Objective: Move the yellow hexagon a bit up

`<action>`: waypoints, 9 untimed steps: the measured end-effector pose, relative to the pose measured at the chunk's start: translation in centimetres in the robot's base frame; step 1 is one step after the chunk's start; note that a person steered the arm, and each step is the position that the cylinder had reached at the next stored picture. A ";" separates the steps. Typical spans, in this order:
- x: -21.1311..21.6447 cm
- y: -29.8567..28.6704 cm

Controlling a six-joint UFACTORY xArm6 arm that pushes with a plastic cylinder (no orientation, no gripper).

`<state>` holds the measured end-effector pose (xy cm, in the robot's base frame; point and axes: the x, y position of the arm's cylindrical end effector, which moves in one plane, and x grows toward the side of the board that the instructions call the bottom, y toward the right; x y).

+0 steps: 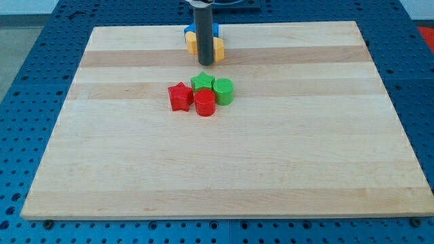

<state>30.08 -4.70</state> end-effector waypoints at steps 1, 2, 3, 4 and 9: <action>-0.5 -1.1; 1.2 -1.6; 1.5 0.5; 1.5 3.3; -0.4 3.5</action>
